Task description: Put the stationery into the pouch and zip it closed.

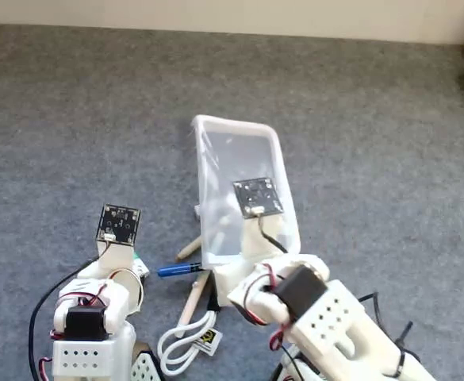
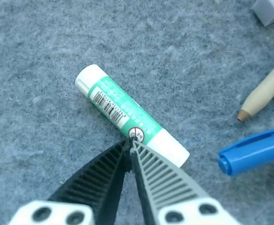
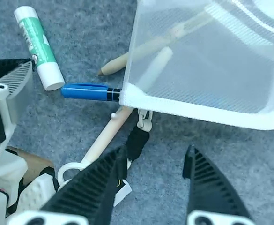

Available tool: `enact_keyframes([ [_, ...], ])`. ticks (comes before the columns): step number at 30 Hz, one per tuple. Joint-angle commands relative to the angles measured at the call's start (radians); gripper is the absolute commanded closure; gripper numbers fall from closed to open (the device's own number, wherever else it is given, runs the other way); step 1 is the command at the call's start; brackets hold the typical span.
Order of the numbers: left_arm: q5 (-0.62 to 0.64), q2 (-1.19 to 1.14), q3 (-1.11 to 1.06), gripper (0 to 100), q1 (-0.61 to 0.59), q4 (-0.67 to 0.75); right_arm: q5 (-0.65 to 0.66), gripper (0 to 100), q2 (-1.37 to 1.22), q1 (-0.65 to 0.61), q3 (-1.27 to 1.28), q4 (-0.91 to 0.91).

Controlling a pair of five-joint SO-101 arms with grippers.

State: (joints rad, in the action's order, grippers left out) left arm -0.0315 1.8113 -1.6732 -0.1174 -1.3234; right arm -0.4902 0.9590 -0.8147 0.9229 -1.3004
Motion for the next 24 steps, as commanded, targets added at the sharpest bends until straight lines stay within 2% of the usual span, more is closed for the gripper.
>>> enact_keyframes([
  [1,0.008,0.008,-0.022,99,-0.012,-0.003,-0.014,80.6,-0.074,-0.013,-0.059,0.051],
  [9,0.008,0.008,-0.022,99,-0.012,-0.003,-0.121,80.4,-0.263,-0.13,-0.059,0.107],
  [24,0.008,0.008,-0.022,99,-0.012,-0.003,-0.224,80.4,-0.49,-0.131,-0.058,0.289],
])
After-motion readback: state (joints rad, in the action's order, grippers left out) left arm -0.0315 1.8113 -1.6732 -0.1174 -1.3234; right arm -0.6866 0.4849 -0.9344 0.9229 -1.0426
